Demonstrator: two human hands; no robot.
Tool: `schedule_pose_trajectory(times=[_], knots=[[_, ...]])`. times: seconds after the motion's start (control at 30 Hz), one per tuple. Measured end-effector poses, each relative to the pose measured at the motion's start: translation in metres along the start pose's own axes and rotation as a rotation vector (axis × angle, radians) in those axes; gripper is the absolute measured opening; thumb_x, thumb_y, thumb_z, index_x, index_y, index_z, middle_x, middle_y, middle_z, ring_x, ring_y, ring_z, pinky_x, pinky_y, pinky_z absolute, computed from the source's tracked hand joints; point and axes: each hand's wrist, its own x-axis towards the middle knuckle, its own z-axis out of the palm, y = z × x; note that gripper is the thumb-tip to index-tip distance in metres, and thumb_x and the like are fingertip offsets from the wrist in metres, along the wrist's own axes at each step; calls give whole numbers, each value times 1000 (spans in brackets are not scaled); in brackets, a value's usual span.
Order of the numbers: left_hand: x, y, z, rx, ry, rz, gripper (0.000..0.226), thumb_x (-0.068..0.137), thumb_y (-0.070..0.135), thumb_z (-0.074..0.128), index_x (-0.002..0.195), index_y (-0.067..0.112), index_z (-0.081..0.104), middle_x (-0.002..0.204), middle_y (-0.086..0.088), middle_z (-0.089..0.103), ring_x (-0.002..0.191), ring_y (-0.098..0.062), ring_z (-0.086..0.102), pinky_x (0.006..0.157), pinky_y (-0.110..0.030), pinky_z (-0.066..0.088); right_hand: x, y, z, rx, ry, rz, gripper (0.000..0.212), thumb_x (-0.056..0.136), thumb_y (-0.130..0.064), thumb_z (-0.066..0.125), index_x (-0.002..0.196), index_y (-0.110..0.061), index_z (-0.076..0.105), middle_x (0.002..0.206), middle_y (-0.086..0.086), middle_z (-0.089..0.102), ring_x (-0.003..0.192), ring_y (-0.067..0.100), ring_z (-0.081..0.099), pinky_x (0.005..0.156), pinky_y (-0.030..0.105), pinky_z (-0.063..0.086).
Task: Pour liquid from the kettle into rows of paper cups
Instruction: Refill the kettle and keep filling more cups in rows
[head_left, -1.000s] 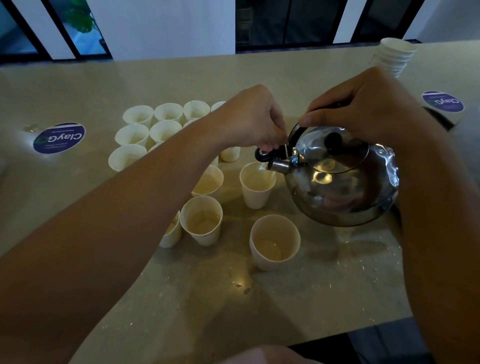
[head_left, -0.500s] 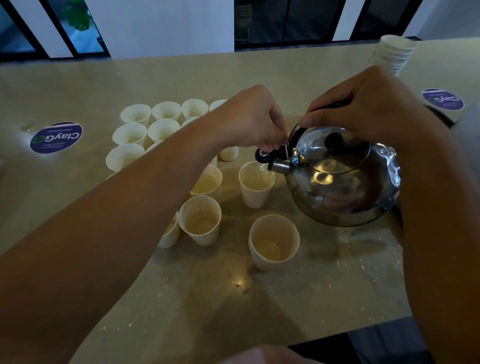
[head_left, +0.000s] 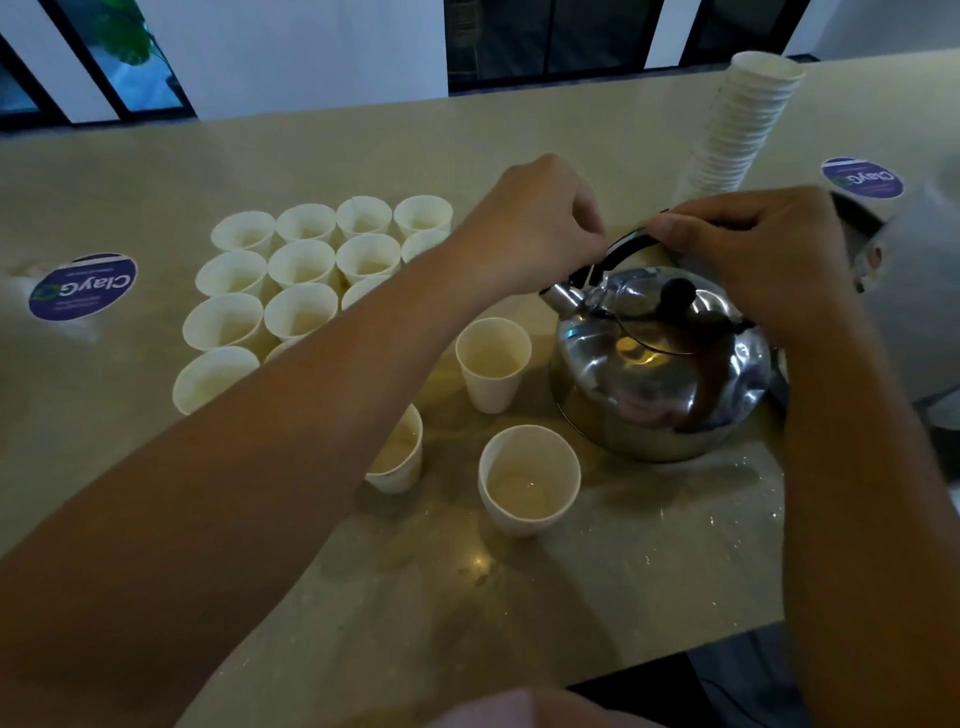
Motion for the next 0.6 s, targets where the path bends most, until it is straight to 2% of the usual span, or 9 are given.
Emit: schedule_pose_trajectory(times=[0.03,0.1,0.17,0.2,0.3,0.47,0.53,0.6], knots=[[1,2,5,14,3,5,9,88,23,69,92,24,78,77,15,67,69,3,63,56,-3,44,-1,5,1,15,34,12,20,77,-41,84,92,-27,81,82,-2,78,85,22,74,83,40,61],[4,4,17,24,-3,11,11,88,25,69,95,24,77,81,16,67,73,3,61,52,-5,39,-4,14,2,38,87,49,21,78,-39,84,95,-27,80,83,-4,77,82,13,73,79,30,61],[6,4,27,28,-28,10,18,88,26,69,105,22,75,92,11,69,80,-1,61,57,-10,39,-8,22,3,56,117,87,19,79,-35,83,96,-28,78,81,-14,74,75,0,70,73,15,57],[7,3,31,34,-49,9,24,88,27,70,111,21,72,99,8,68,86,-6,62,61,-13,40,-9,26,4,62,127,110,17,79,-35,83,95,-29,78,78,-17,74,75,-2,70,74,13,56],[10,1,41,53,-110,7,37,87,32,72,122,20,65,112,4,67,101,-13,62,74,-22,44,-11,36,2,44,130,162,14,79,-37,82,92,-33,77,81,-16,74,80,1,71,80,19,58],[12,-1,46,19,-119,-3,36,87,31,72,121,21,64,111,2,69,101,-15,64,77,-25,49,-9,39,1,42,133,165,10,79,-41,82,87,-37,77,85,-10,76,84,6,73,87,34,60],[12,-1,46,2,-122,-11,34,87,29,72,119,21,64,109,3,69,99,-14,64,76,-24,49,-9,39,2,42,128,166,10,79,-42,81,86,-38,77,86,-10,76,85,7,73,88,36,60],[10,-1,46,-15,-134,-18,36,87,28,72,121,21,63,108,3,69,98,-13,63,70,-17,46,-10,38,3,19,130,158,9,80,-43,80,87,-39,76,86,-11,76,84,6,72,88,34,60]])
